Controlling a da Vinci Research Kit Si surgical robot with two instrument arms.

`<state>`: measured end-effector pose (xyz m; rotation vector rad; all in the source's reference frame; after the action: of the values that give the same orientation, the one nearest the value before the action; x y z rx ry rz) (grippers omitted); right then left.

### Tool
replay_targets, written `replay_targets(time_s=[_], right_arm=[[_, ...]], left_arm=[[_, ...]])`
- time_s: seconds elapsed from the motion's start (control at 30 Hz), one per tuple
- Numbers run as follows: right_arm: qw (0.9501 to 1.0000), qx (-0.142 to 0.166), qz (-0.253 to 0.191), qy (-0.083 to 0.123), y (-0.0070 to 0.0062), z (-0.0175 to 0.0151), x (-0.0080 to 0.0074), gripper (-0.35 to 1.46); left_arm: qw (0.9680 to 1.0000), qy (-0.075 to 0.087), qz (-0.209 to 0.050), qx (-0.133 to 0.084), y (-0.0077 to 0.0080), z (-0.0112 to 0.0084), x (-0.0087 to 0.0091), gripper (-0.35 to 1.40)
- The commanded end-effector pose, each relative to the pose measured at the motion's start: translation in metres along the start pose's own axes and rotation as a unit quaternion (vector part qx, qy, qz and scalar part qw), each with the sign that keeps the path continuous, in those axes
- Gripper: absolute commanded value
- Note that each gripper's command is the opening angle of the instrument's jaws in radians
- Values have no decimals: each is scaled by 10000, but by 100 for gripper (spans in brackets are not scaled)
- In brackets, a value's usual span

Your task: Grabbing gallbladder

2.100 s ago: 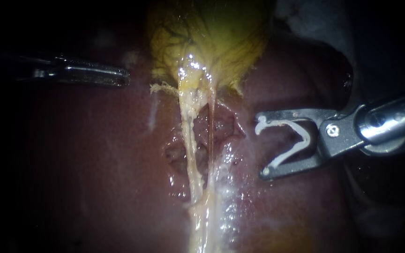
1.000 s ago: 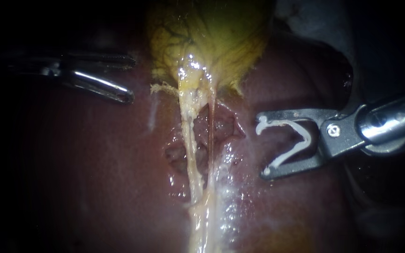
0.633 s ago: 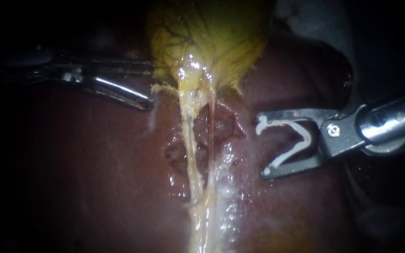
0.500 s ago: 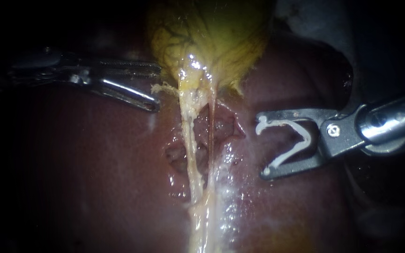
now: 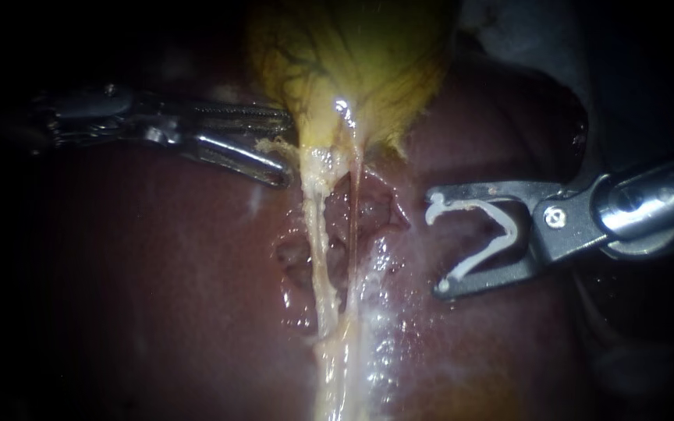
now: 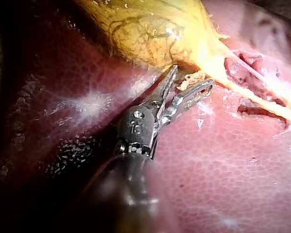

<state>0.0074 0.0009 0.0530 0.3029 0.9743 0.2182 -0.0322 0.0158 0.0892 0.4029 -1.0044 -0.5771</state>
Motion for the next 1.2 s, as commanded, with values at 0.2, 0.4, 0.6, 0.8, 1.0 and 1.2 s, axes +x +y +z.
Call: replay_targets(time_s=[0.2,0.4,0.6,0.8,1.0,1.2], right_arm=[[10000,0,0,0,0,0,0,57],[10000,0,0,0,0,0,0,57],[10000,0,0,0,0,0,0,57],[10000,0,0,0,0,0,0,57],[10000,0,0,0,0,0,0,57],[10000,0,0,0,0,0,0,57]], left_arm=[[10000,8,-12,34,-2,8,0,41],[10000,23,-37,41,-2,8,0,22],[9999,113,-34,48,-1,4,2,-6],[9998,189,-27,65,-1,-1,3,-35],[9994,231,-179,180,-9,-16,-13,-35],[9990,256,-263,268,-14,-41,-46,-35]])
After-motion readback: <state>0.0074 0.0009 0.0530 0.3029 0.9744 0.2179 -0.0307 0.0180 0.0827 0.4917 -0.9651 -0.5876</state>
